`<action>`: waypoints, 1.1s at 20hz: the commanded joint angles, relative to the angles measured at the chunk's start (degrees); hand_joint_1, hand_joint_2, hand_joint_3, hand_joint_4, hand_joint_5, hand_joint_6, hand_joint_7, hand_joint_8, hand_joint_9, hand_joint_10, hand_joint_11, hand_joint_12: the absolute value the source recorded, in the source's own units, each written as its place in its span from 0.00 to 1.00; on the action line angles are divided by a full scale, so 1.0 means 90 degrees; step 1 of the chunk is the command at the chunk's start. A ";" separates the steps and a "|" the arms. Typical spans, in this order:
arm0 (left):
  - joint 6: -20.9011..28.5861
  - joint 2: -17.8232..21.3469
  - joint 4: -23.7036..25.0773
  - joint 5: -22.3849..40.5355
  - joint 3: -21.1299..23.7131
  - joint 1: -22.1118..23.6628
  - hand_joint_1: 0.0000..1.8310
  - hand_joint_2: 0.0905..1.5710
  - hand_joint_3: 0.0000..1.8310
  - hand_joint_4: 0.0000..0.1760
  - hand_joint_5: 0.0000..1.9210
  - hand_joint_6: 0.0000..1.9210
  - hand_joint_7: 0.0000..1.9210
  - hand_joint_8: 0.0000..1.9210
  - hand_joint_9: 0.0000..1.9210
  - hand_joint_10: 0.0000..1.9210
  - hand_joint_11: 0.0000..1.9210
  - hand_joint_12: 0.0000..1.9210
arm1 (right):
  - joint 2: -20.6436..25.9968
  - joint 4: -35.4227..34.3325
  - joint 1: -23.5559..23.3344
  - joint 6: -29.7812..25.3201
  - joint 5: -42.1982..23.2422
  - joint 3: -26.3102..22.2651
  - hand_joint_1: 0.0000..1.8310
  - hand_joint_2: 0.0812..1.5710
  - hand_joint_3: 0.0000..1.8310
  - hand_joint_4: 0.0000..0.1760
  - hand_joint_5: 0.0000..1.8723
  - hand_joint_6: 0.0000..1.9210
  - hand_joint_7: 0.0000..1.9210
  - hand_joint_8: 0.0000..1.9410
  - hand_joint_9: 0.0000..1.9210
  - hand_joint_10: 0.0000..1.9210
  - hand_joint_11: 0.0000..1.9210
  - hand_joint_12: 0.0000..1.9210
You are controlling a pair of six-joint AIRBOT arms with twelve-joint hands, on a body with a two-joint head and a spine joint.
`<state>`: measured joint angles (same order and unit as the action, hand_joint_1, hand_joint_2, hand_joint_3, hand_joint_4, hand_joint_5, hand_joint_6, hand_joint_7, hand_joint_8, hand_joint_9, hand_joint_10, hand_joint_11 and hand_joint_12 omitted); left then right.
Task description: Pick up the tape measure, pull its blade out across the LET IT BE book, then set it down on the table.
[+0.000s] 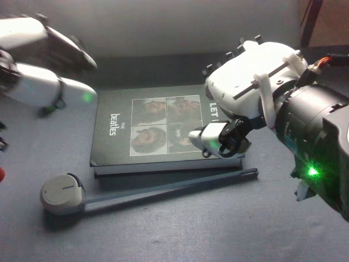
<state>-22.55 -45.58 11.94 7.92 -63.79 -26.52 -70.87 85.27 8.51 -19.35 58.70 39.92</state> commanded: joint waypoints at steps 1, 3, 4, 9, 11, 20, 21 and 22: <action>0.0023 -0.0049 -0.0171 0.0540 -0.0011 0.0139 0.38 0.68 0.00 0.00 0.52 0.02 0.46 0.34 0.40 0.50 0.35 0.65 | 0.0015 0.0547 -0.0057 -0.0029 0.0237 -0.0041 0.34 0.69 0.00 0.00 0.46 0.33 0.48 0.47 0.48 0.78 0.50 0.94; -0.0923 -0.0160 -0.1120 0.0512 0.0096 0.0231 0.50 0.71 0.00 0.71 0.47 0.48 0.45 0.63 0.43 0.70 0.40 0.74 | -0.0005 0.0547 -0.0064 -0.0036 0.0302 -0.0052 0.42 0.68 0.00 0.00 0.45 0.63 0.49 0.72 0.59 0.95 0.67 0.99; -0.5894 -0.0183 -0.5855 0.0666 0.0492 0.0408 0.51 0.73 0.00 0.94 0.44 0.62 0.45 0.80 0.44 0.82 0.42 0.81 | -0.0016 0.0570 -0.0057 -0.0036 0.0323 -0.0084 0.47 0.67 0.00 0.00 0.44 0.82 0.51 0.87 0.67 0.99 0.77 1.00; -1.2613 -0.0441 -1.1022 0.1929 0.1179 0.1139 0.59 0.68 0.00 0.07 0.51 1.00 0.53 1.00 0.53 1.00 0.54 1.00 | -0.0020 0.0621 -0.0038 -0.0055 0.0324 -0.0101 0.55 0.71 0.00 0.00 0.58 1.00 0.70 1.00 0.84 1.00 0.96 1.00; -1.3660 -0.0548 -1.1582 0.2909 0.1561 0.1312 0.60 0.68 0.00 0.03 0.54 1.00 0.58 1.00 0.57 1.00 0.59 1.00 | -0.0027 0.0621 -0.0036 -0.0057 0.0323 -0.0112 0.51 0.77 0.00 0.00 0.63 1.00 0.73 1.00 0.86 1.00 0.97 1.00; -1.3345 -0.1103 -1.2248 0.5388 0.2834 0.1253 0.61 0.71 0.00 0.09 0.62 1.00 0.69 1.00 0.73 1.00 0.72 1.00 | -0.0032 0.0624 -0.0013 -0.0059 0.0269 -0.0142 0.48 0.81 0.00 1.00 0.65 1.00 0.76 1.00 0.87 1.00 0.98 1.00; -1.3319 -0.1129 -1.2255 0.5478 0.2850 0.1282 0.61 0.71 0.00 0.09 0.62 1.00 0.69 1.00 0.73 1.00 0.72 1.00 | -0.0032 0.0624 -0.0011 -0.0054 0.0262 -0.0146 0.48 0.81 0.00 1.00 0.65 1.00 0.76 1.00 0.87 1.00 0.98 1.00; -1.3314 -0.1173 -1.2227 0.5525 0.2839 0.1326 0.62 0.71 0.00 0.10 0.62 1.00 0.69 1.00 0.73 1.00 0.73 1.00 | -0.0032 0.0624 -0.0009 -0.0053 0.0253 -0.0147 0.50 0.81 0.00 1.00 0.65 1.00 0.76 1.00 0.87 1.00 0.99 1.00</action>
<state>-142.39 -55.96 -102.54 55.96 -37.98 -15.22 -71.31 85.78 8.51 -19.75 60.34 38.89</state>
